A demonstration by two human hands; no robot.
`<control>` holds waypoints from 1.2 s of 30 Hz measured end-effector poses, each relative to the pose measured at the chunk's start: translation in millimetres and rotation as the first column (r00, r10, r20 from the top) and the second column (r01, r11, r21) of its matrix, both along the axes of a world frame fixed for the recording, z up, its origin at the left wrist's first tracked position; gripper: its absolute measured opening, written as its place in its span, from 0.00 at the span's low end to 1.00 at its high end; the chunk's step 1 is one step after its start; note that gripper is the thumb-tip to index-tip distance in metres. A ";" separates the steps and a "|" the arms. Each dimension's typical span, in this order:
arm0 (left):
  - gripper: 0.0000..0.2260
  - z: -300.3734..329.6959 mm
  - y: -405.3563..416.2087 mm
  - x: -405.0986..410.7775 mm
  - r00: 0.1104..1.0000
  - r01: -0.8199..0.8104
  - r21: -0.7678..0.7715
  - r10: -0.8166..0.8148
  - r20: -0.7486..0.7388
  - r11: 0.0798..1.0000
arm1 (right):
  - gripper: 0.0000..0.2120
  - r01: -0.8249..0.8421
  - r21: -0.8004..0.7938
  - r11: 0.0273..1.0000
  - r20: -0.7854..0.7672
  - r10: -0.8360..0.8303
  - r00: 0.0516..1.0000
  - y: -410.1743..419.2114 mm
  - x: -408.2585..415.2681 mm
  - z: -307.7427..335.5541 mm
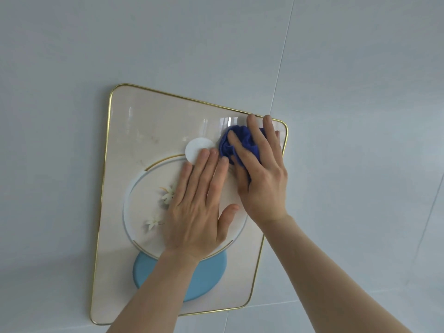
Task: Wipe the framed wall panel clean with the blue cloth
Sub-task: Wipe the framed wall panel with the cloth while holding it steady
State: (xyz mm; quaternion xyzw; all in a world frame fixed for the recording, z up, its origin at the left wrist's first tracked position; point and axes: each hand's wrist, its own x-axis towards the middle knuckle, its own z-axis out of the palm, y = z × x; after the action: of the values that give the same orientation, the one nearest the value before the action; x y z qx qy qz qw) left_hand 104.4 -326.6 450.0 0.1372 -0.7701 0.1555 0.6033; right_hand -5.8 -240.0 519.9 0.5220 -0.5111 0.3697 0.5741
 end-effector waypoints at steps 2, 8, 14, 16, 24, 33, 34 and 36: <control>0.32 0.5 0.2 -0.5 1.000 -0.007 -0.001 0.007 0.003 1.000 | 0.14 0.021 0.027 0.999 -0.039 -0.020 0.999 4.9 -4.0 -2.8; 0.32 0.3 -0.1 0.4 0.995 -0.089 0.004 0.089 0.054 0.996 | 0.13 0.081 0.111 0.991 -0.079 -0.073 0.994 26.2 -21.3 -19.1; 0.31 -0.8 0.4 -0.4 0.991 -0.126 -0.004 0.126 0.053 0.992 | 0.13 0.161 0.134 0.978 -0.069 -0.153 0.986 39.4 -27.2 -32.0; 0.31 -1.1 0.6 -0.2 0.990 -0.131 -0.007 0.131 0.056 0.991 | 0.13 0.181 0.119 0.976 -0.046 -0.176 0.983 41.0 -27.0 -36.5; 0.30 -1.4 -0.1 -1.1 0.989 -0.134 0.001 0.134 0.057 0.991 | 0.14 0.238 0.059 0.969 0.051 -0.241 0.969 42.0 -17.3 -49.5; 0.30 4.8 11.5 10.9 0.994 -0.053 0.075 0.045 0.104 0.996 | 0.13 0.381 0.381 0.842 0.159 -0.466 0.870 95.7 -10.9 -83.1; 0.30 6.0 14.1 13.4 0.992 -0.054 0.090 0.043 0.121 0.994 | 0.11 0.370 0.388 0.844 0.221 -0.475 0.852 101.5 -7.0 -83.3; 0.31 8.9 19.2 19.1 0.987 -0.053 0.112 0.036 0.154 0.992 | 0.11 0.294 0.339 0.894 0.456 -0.430 0.780 112.2 3.1 -81.7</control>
State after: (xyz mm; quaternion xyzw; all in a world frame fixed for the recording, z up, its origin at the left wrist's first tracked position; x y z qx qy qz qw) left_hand 123.5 -307.4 458.9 0.1770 -0.8181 0.1338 0.5305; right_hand -2.7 -127.8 438.2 0.3615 -0.7800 0.3111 0.4050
